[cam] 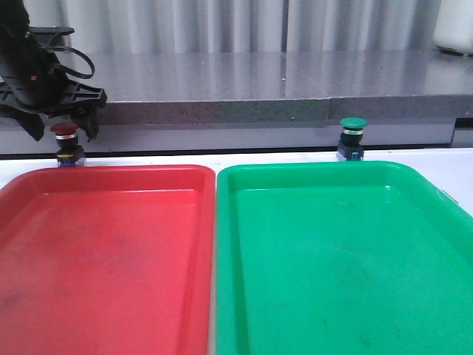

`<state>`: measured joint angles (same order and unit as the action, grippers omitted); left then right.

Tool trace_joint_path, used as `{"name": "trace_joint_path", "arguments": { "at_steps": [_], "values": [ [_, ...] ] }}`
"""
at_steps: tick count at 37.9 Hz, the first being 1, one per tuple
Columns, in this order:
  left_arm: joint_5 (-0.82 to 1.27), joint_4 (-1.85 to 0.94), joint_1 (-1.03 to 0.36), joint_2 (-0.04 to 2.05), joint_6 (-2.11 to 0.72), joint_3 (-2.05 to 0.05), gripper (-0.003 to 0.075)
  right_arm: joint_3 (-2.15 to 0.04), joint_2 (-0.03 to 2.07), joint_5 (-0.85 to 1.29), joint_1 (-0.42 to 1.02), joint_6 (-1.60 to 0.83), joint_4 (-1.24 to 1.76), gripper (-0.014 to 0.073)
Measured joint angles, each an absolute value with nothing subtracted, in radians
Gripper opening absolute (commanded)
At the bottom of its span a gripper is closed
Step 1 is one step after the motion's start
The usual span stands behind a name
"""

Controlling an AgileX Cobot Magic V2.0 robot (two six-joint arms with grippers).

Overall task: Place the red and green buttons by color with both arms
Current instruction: 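Lower the left gripper onto the red-capped button and close, then lift the red button and carry it over the red tray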

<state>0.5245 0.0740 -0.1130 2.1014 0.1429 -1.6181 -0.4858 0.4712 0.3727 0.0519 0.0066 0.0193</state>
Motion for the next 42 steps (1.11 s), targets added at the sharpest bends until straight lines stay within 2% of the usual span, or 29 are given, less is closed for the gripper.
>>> {"name": "trace_joint_path", "arguments": {
  "at_steps": [5, 7, 10, 18, 25, 32, 42],
  "values": [
    [0.522, 0.074, -0.113, 2.103, 0.143, -1.620, 0.0214, -0.486, 0.471, 0.373, 0.052, 0.007, 0.019, 0.0591],
    [0.522, 0.074, -0.113, 2.103, 0.143, -1.620, 0.0130, -0.486, 0.471, 0.373, 0.052, 0.007, 0.019, 0.0591],
    [0.522, 0.074, -0.113, 2.103, 0.143, -1.620, 0.0054, -0.486, 0.471, 0.373, 0.052, 0.007, 0.019, 0.0591],
    [0.590, 0.074, -0.113, 2.040, 0.143, -1.626, 0.0044, -0.486, 0.471, 0.373, 0.052, 0.007, 0.019, 0.0591],
    [0.624, 0.076, -0.138, 1.873, 0.143, -1.605, 0.0044, -0.486, 0.471, 0.373, 0.052, 0.007, 0.019, 0.0591],
    [0.614, 0.076, -0.255, 1.687, 0.141, -1.393, 0.0044, -0.486, 0.471, 0.373, 0.052, 0.007, 0.019, 0.0591],
    [0.614, 0.074, -0.357, 1.555, 0.142, -1.130, 0.0044, -0.486, 0.471, 0.373, 0.052, 0.007, 0.019, 0.0591]
  ]
}}
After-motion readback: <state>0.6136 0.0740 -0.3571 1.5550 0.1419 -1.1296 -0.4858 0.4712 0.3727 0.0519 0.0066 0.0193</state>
